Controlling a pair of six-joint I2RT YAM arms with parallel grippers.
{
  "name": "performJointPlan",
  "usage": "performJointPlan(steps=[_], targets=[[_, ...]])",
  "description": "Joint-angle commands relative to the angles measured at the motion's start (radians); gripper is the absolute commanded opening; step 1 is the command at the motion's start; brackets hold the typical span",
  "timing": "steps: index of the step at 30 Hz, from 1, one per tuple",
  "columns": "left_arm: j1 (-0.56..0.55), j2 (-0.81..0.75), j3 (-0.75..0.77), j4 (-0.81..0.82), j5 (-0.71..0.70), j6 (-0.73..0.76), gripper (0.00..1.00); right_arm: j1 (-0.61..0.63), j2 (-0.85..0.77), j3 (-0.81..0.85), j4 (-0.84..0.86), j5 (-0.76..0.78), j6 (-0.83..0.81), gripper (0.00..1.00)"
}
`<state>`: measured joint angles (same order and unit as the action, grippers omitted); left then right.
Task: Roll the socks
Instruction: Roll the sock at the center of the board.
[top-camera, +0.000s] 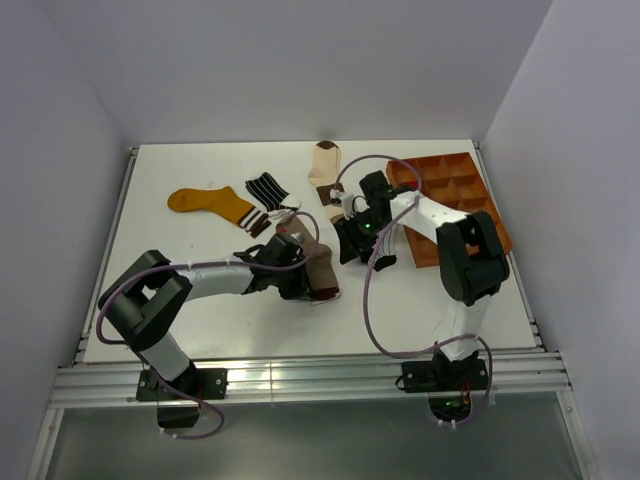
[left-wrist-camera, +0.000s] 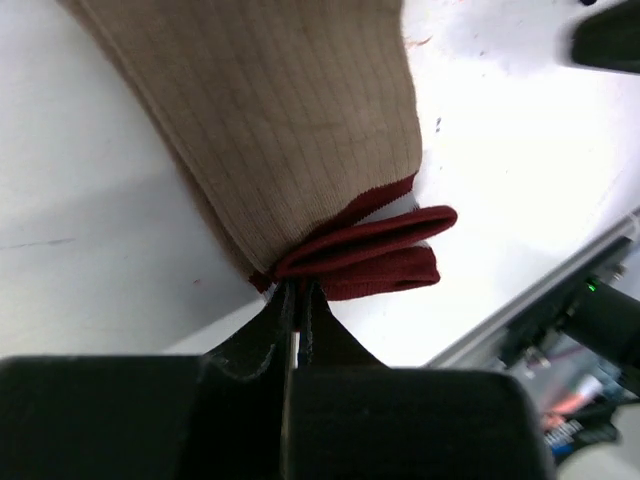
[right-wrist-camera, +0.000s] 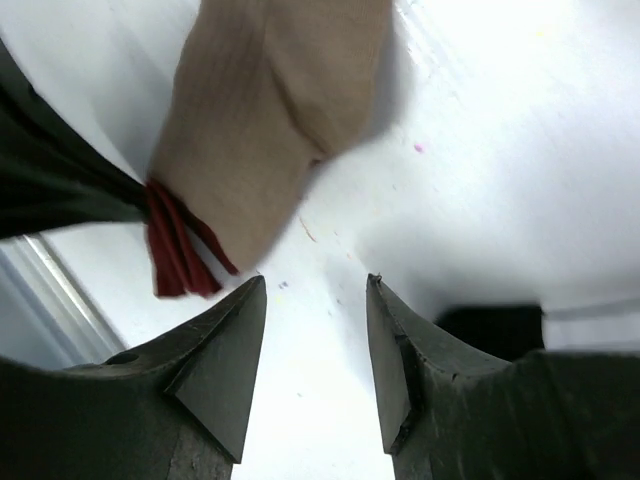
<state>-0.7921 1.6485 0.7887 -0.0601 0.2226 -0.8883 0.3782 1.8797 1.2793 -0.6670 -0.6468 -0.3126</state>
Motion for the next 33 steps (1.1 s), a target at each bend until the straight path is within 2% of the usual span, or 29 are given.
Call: performJointPlan(steps=[1,6,10,11,14,18,24,28,33], targets=[[0.046,0.033,0.006,-0.141,0.133,-0.012,0.0,0.002,-0.182,-0.075,0.105,0.116,-0.064,0.52],[0.097,0.053,0.018,-0.185,0.242,-0.031,0.0,0.034,-0.405,-0.23,0.2,0.235,-0.201,0.49],[0.125,0.073,0.014,-0.207,0.329,-0.052,0.0,0.171,-0.594,-0.468,0.354,0.366,-0.344,0.49],[0.129,0.08,0.011,-0.21,0.34,-0.058,0.0,0.241,-0.657,-0.51,0.381,0.377,-0.364,0.49],[0.143,0.097,0.004,-0.218,0.371,-0.081,0.0,0.341,-0.763,-0.658,0.492,0.398,-0.428,0.5],[0.162,0.103,0.021,-0.233,0.393,-0.097,0.0,0.526,-0.818,-0.764,0.578,0.441,-0.456,0.49],[0.175,0.122,0.05,-0.263,0.4,-0.09,0.0,0.709,-0.817,-0.837,0.651,0.529,-0.483,0.45],[0.182,0.123,0.058,-0.271,0.4,-0.081,0.0,0.795,-0.801,-0.856,0.693,0.57,-0.485,0.45],[0.185,0.125,0.055,-0.276,0.403,-0.067,0.0,0.831,-0.752,-0.861,0.731,0.589,-0.5,0.45]])
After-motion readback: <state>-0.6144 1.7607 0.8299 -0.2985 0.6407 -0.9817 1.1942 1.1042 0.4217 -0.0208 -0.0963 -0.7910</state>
